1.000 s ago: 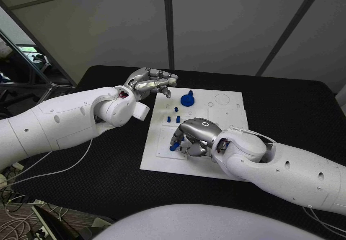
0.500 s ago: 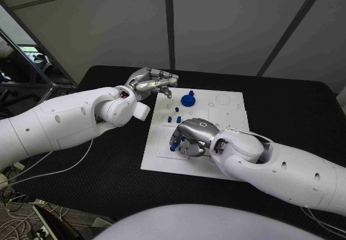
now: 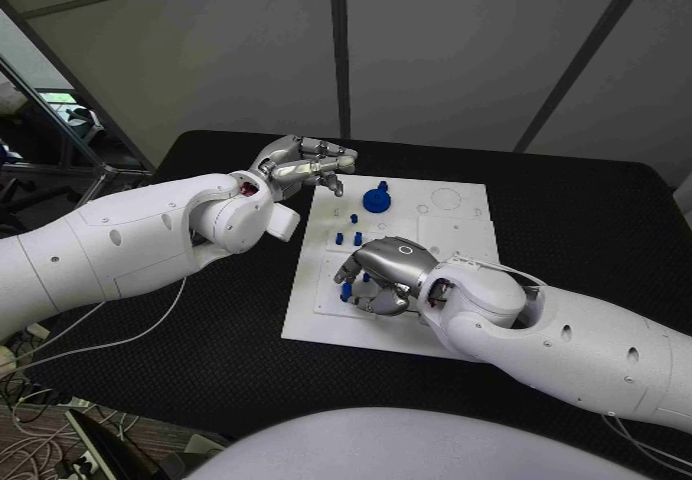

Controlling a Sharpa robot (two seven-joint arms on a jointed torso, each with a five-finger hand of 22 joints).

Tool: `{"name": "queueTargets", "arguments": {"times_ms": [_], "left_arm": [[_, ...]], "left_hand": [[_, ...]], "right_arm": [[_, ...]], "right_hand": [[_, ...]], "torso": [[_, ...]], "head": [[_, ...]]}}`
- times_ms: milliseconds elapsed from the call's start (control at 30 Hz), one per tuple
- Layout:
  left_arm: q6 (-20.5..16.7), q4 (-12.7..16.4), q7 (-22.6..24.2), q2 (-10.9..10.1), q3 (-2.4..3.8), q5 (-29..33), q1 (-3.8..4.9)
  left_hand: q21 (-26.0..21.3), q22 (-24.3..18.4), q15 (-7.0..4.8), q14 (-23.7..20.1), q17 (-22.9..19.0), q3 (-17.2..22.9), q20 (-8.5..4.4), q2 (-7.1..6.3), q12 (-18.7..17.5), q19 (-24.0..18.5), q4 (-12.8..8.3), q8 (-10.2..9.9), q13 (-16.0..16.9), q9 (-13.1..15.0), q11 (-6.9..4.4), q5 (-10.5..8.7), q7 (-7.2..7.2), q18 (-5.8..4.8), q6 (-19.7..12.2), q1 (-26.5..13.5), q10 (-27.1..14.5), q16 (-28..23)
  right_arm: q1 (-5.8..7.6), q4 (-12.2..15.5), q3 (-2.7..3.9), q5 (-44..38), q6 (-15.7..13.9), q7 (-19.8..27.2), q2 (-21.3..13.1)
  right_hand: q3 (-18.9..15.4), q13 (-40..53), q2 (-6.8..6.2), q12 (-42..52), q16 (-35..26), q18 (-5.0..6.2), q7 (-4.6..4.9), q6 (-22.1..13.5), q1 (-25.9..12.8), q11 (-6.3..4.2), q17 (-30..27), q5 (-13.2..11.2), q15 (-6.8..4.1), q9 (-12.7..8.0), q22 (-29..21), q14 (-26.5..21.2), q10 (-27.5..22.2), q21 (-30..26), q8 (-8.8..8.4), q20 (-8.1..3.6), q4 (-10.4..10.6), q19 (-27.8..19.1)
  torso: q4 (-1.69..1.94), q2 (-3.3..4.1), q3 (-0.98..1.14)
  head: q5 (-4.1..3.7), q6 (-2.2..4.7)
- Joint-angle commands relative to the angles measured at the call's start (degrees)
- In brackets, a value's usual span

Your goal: Assemble the parts on the task board

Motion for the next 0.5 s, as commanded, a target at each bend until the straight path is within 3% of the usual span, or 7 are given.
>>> {"name": "queueTargets", "arguments": {"times_ms": [33,367,500], "left_arm": [[0.71,0.04,0.06,-0.02,0.03,0.14,0.1],[0.82,-0.11,-0.09,-0.03,0.03,0.14,0.1],[0.84,-0.19,-0.1,-0.09,0.02,0.14,0.1]], "left_hand": [[-0.26,-0.05,0.09,-0.34,-0.07,-0.37,0.14,0.55,0.35,0.31,0.0,0.19,0.1,-0.02,-0.11,-0.12,0.36,-0.62,-0.22,0.1,-0.36,-0.28],[-0.28,-0.07,0.1,-0.34,-0.07,-0.4,0.14,0.55,0.35,0.32,0.0,0.17,0.1,-0.03,-0.1,-0.12,0.36,-0.62,-0.26,0.1,-0.4,-0.29],[-0.28,-0.07,0.1,-0.34,-0.07,-0.4,0.14,0.55,0.35,0.32,0.0,0.17,0.1,-0.03,-0.1,-0.12,0.36,-0.62,-0.26,0.1,-0.4,-0.29]], "right_arm": [[0.06,0.32,0.01,-0.37,-3.13,1.69,-0.14],[-0.07,3.1,0.03,0.94,-11.05,4.2,-3.24],[-0.06,5.83,0.13,4.15,-12.91,3.75,-7.32]], "right_hand": [[-1.89,0.11,-0.32,0.66,-0.63,-0.21,-0.39,-1.91,-0.1,0.16,-0.75,0.16,0.52,0.01,-0.74,0.4,-1.23,-0.78,0.01,0.12,0.16,-0.6],[-6.71,0.15,0.8,2.72,-3.01,0.66,-0.39,-3.45,1.42,0.65,-4.79,0.35,0.97,0.21,-5.47,-1.13,-5.31,-4.37,0.22,0.51,0.1,-2.82],[-7.35,0.45,1.84,4.73,-3.31,0.79,0.6,-1.52,1.93,0.32,-5.41,0.21,0.76,0.59,-6.11,-1.23,-4.07,-4.95,1.06,0.44,0.42,-3.04]], "torso": [[-0.01,-0.02,0.02],[-0.12,-0.13,0.1],[-0.14,-0.18,0.04]], "head": [[-0.01,0.01],[-0.43,0.62],[-1.23,1.33]]}}
